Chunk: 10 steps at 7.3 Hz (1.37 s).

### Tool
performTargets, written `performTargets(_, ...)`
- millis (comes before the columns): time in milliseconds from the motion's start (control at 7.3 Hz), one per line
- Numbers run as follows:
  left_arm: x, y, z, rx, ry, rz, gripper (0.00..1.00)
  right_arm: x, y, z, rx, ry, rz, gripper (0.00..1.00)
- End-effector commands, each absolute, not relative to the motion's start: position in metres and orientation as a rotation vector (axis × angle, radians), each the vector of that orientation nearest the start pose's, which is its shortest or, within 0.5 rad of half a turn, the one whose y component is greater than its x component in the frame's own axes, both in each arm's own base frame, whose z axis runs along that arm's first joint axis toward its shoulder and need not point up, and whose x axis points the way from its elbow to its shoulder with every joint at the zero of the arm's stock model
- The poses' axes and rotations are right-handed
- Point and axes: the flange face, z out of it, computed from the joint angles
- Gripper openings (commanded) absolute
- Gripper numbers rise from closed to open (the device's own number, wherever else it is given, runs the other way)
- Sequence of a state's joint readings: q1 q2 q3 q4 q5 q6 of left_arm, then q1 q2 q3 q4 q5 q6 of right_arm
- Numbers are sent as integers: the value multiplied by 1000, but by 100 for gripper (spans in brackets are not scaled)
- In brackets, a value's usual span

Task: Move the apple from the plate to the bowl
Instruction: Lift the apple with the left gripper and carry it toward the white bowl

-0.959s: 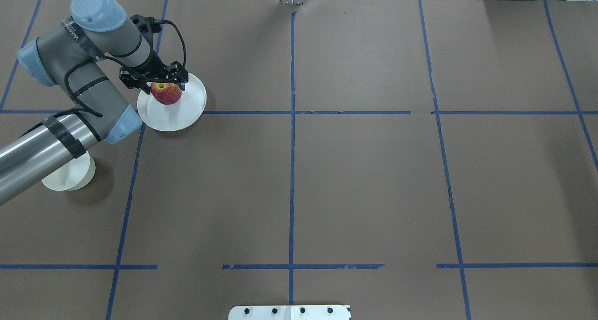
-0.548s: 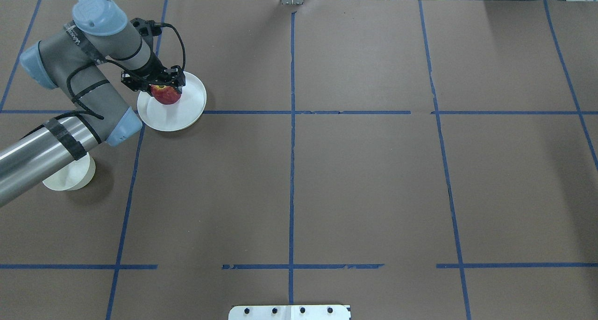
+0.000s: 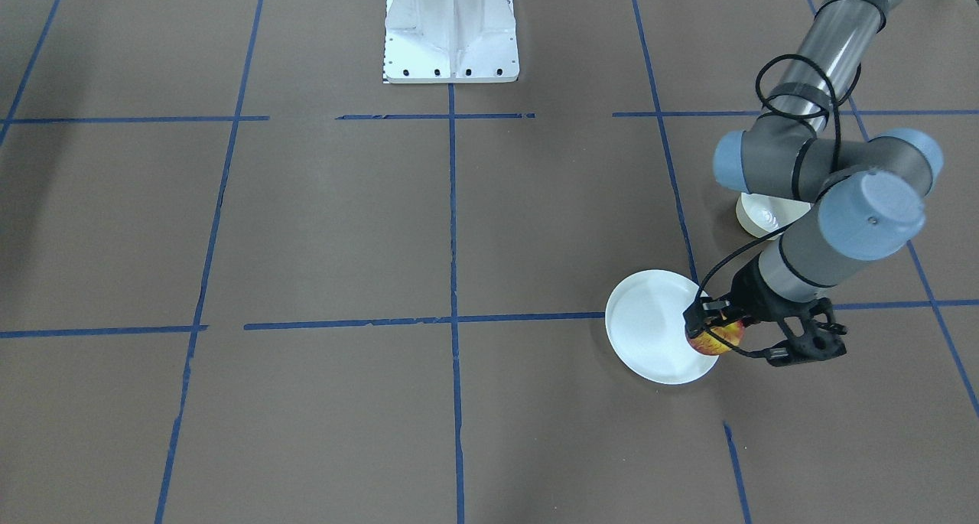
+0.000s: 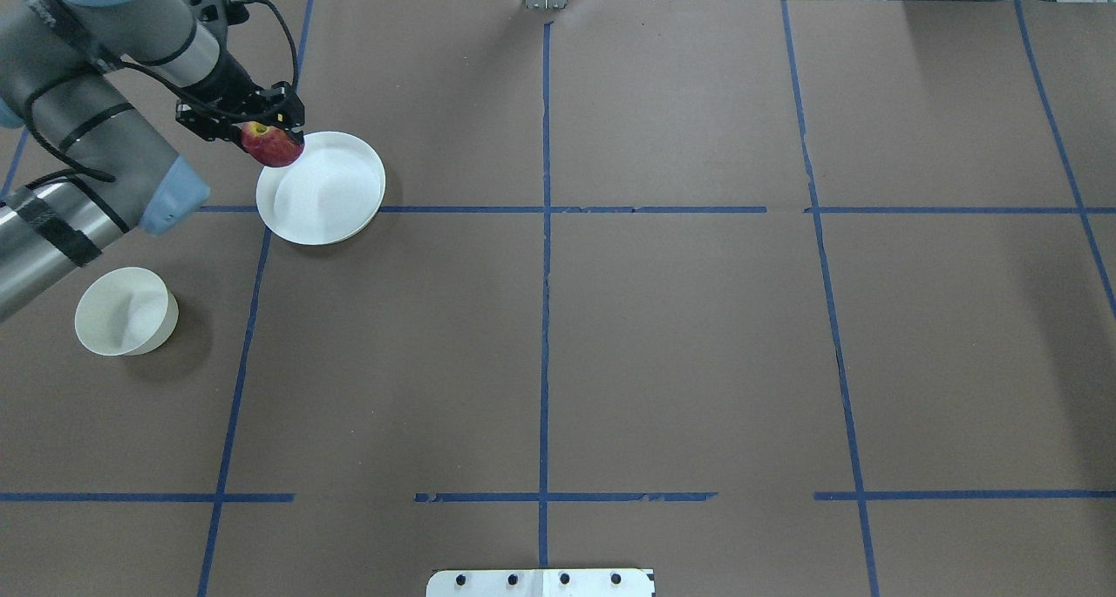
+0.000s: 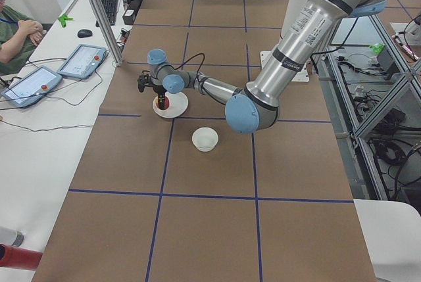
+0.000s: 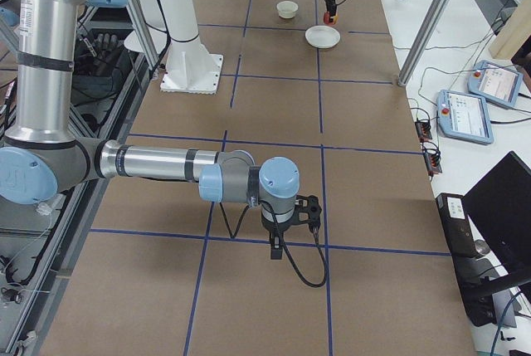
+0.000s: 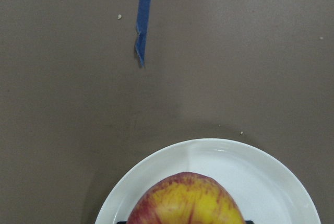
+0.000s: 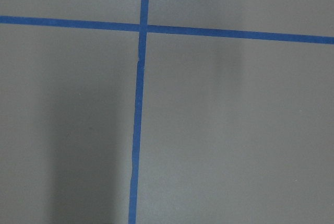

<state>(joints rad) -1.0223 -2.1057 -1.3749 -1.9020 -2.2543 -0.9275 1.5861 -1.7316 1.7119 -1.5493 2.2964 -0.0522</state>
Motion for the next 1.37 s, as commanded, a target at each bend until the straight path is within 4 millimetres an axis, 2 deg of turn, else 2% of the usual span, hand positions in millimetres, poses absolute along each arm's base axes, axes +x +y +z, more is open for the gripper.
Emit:
performTargets(0, 239, -601, 388, 68, 895, -17, 9, 74, -423, 664, 27, -725, -36, 100)
performTargets(137, 210, -563, 408, 74, 860, 41, 8, 74, -423, 664, 27, -725, -36, 100)
performTargets(274, 187, -523, 446, 54, 836, 59, 8, 74, -423, 664, 26, -725, -36, 100)
performTargets(548, 167, -492, 495, 43, 784, -4, 7, 74, -423, 664, 27, -725, -36, 100)
performTargets(822, 169, -481, 511, 78, 833, -128, 7, 74, -423, 664, 26, -725, -36, 100)
performTargets(1096, 211, -466, 524, 57, 829, -160, 7, 74, -423, 664, 27, -725, -36, 100)
performTargets(1233, 223, -460, 526, 51, 839, -167, 7, 74, -423, 664, 26, -725, -36, 100)
